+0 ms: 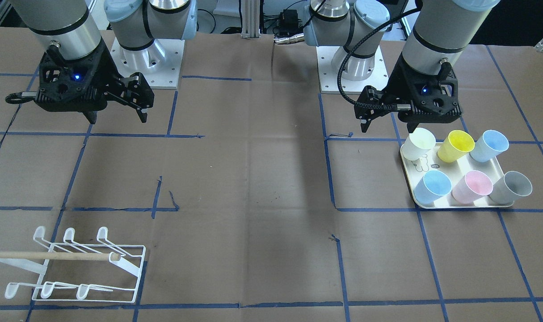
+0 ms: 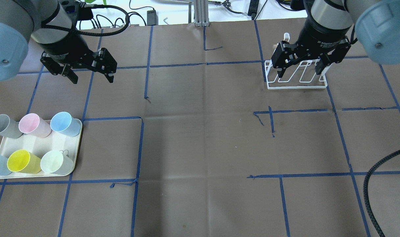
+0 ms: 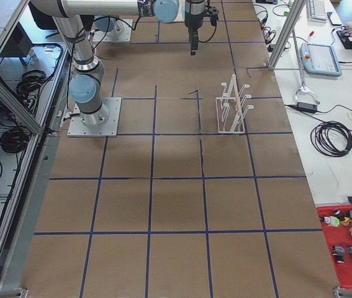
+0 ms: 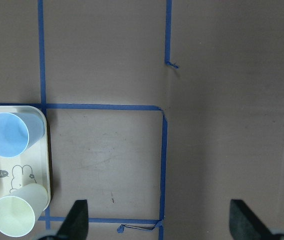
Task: Transfer IKEA cup to right arm and place on rack
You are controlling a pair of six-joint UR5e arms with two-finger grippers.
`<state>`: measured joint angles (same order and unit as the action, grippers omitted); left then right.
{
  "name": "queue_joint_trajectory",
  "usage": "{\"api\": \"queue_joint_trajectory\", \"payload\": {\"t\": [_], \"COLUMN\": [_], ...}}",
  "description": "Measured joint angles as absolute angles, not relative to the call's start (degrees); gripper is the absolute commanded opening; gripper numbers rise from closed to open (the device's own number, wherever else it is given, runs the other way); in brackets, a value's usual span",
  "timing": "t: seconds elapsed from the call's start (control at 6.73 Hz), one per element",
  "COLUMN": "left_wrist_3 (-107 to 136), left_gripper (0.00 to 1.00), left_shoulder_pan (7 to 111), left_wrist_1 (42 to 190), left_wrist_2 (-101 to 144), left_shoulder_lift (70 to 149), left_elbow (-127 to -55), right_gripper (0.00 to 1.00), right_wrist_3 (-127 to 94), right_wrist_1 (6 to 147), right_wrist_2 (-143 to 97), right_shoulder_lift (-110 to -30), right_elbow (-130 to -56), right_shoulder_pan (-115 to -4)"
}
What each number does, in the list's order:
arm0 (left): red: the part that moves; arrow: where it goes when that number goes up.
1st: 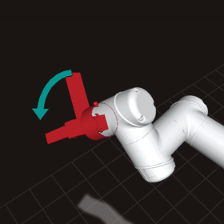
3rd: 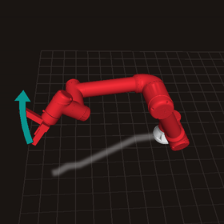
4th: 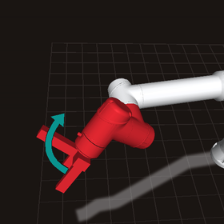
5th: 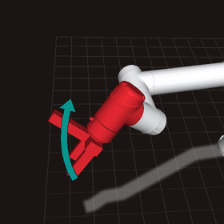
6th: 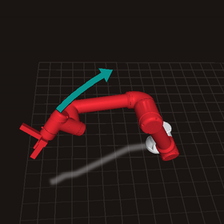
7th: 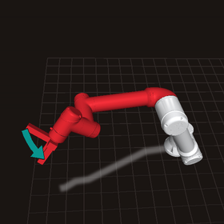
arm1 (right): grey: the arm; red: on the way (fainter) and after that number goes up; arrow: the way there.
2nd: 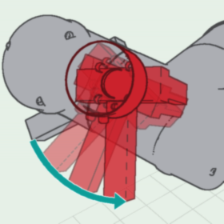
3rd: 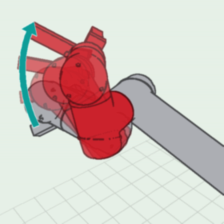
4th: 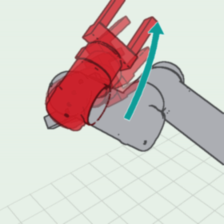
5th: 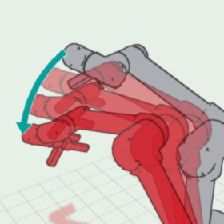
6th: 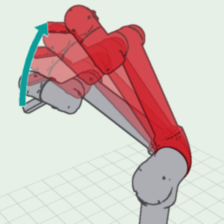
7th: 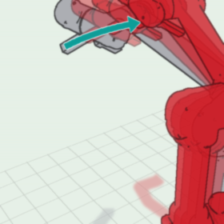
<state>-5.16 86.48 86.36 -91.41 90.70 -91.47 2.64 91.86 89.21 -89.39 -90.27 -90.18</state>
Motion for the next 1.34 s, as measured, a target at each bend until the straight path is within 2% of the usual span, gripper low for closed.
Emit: {"api": "queue_joint_trajectory", "payload": {"t": [0.74, 1.34], "left_wrist_3": [-26.44, -26.97], "left_gripper": [0.99, 0.99], "left_shoulder_pan": [67.32, 65.23], "left_wrist_1": [83.88, 71.71], "left_wrist_2": [-91.5, -91.43], "left_shoulder_lift": [90.74, 93.55], "left_elbow": [-94.35, -102.28], "right_gripper": [1.0, 1.0], "right_wrist_3": [2.72, 2.76], "right_wrist_1": [92.1, 92.5], "right_wrist_2": [88.97, 88.76], "right_shoulder_lift": [-89.31, -89.26], "right_elbow": [-90.35, -90.41], "right_shoulder_pan": [-90.17, -90.18]}}
